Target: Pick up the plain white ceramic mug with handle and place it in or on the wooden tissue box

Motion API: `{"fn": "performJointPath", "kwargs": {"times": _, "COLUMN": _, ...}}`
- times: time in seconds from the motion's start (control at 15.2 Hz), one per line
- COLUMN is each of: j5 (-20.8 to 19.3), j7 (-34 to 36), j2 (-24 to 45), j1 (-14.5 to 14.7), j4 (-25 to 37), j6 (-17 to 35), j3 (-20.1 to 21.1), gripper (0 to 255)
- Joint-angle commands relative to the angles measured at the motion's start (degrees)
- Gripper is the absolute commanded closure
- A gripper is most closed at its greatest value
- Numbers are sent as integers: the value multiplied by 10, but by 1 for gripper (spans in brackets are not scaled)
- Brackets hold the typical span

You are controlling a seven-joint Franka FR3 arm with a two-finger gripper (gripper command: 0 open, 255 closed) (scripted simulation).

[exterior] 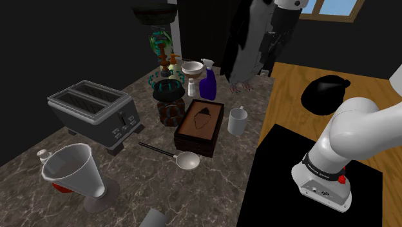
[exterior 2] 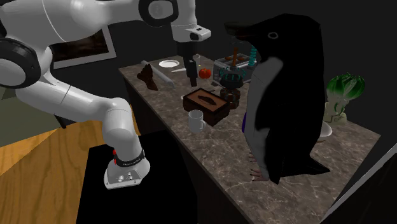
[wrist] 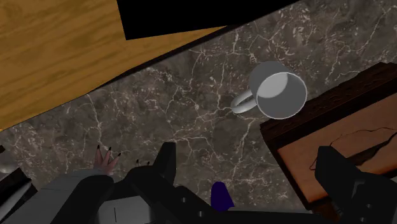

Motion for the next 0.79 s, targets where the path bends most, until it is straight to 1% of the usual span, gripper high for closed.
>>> {"fn": "performJointPath", "kwargs": {"times": 0.0, "j5": 0, "j7": 0, "j2": 0, "j1": 0, "j4": 0, "j6": 0, "j3": 0, "gripper": 0}}
{"fn": "performJointPath", "kwargs": {"times": 0.4, "j5": 21, "j7": 42, "j2": -14, "j1": 15, "j4": -115, "j6": 116, "j3": 39, "gripper": 0}}
{"fn": "performJointPath", "kwargs": {"times": 0.73, "j5": 39, "j7": 79, "j2": 3, "j1": 30, "j4": -191, "j6": 223, "j3": 76, "gripper": 0}}
